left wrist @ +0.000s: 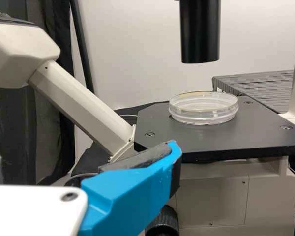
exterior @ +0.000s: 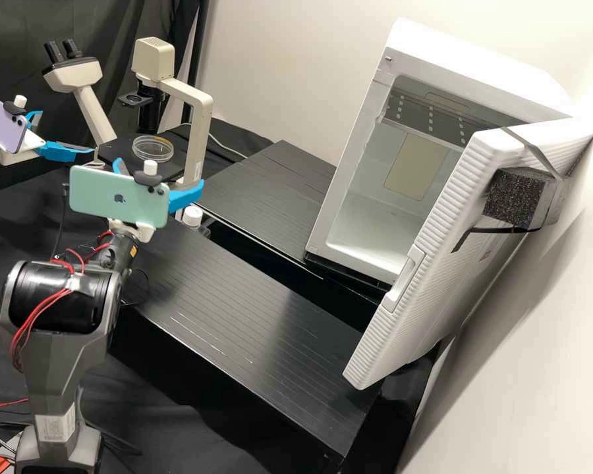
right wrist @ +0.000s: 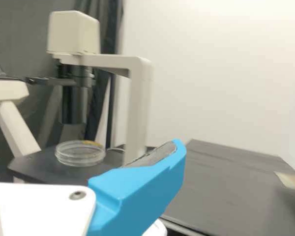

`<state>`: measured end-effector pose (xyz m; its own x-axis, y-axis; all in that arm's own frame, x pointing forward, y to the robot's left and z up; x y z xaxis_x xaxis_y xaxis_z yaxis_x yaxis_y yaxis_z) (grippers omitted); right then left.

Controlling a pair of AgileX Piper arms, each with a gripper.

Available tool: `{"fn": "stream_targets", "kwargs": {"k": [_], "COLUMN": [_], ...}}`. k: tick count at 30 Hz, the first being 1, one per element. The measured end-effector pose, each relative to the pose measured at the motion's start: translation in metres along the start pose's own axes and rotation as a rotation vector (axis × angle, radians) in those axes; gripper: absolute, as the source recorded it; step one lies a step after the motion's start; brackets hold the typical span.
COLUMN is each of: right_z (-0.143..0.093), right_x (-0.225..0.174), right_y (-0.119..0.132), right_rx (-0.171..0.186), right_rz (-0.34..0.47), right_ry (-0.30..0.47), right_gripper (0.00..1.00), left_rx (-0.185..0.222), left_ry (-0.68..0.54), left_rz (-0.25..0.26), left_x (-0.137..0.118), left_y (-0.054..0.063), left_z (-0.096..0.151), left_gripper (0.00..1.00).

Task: Move the petri dish to the bench.

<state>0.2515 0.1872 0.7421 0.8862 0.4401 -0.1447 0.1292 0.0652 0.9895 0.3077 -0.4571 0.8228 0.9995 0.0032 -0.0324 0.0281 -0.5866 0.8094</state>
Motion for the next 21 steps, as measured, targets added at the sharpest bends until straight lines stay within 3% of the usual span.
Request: {"fn": "stream_targets", "kwargs": {"k": [5, 21], "right_z": [-0.009, -0.007], "right_x": [0.029, 0.113], "right_y": [-0.012, -0.063], "right_rx": [-0.024, 0.002], "right_rz": [-0.03, -0.175], "right_ry": [-0.003, -0.066], "right_gripper": [1.0, 1.0], "left_rx": [0.0, 0.0], "left_ry": [0.0, 0.0], "left_rz": [0.0, 0.0], "left_x": [0.0, 0.0], "left_y": [0.0, 0.0], "left_z": [0.0, 0.0], "left_gripper": [1.0, 1.0]}}
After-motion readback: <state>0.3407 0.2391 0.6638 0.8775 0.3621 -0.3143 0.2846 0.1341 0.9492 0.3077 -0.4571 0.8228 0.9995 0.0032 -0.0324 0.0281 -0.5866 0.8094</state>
